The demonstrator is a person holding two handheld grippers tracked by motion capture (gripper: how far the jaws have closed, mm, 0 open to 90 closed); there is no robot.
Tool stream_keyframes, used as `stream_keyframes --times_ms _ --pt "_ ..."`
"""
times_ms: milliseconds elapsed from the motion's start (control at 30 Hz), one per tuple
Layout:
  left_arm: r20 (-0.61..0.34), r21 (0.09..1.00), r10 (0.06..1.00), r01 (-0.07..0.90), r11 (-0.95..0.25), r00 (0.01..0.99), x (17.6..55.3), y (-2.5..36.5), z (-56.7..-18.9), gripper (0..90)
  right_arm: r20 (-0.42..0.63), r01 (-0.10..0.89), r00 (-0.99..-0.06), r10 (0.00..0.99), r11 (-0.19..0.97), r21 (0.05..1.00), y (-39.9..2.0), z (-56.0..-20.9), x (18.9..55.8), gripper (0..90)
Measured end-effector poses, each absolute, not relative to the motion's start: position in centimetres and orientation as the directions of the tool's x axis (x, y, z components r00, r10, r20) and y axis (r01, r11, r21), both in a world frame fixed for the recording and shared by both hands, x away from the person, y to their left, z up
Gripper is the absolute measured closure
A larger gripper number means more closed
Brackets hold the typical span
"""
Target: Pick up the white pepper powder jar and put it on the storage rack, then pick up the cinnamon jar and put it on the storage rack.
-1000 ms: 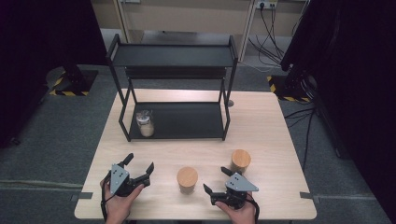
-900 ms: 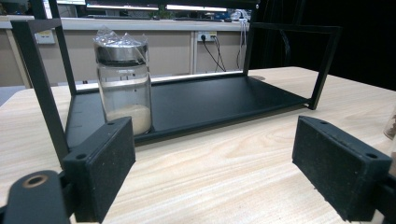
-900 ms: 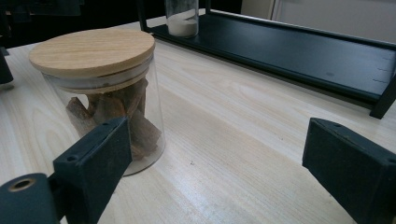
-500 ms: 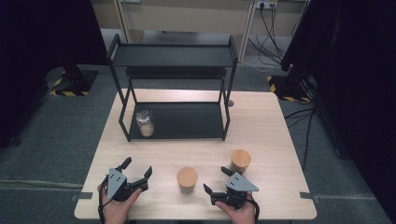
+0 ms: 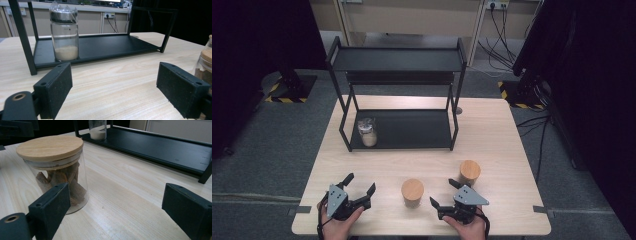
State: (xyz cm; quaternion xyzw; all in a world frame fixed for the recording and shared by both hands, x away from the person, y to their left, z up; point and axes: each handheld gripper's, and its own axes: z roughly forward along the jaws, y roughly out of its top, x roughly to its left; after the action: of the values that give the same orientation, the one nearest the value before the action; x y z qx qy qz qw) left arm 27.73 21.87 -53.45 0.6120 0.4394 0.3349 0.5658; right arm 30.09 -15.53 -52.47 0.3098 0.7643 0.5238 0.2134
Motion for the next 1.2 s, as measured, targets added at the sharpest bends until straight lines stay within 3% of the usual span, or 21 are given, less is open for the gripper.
stream_keyframes --times_ms 833,1200 --pt "-0.077 0.988 0.916 0.155 0.016 0.394 27.66 21.79 -53.45 12.8 -0.005 0.244 -0.722 0.692 0.26 0.934 -15.54 -52.47 30.0 8.0" --pt "-0.076 0.988 0.916 0.156 0.015 0.393 27.67 21.76 -53.45 12.7 0.029 0.218 -0.767 0.64 0.218 0.951 -15.18 -51.7 29.55 6.1"
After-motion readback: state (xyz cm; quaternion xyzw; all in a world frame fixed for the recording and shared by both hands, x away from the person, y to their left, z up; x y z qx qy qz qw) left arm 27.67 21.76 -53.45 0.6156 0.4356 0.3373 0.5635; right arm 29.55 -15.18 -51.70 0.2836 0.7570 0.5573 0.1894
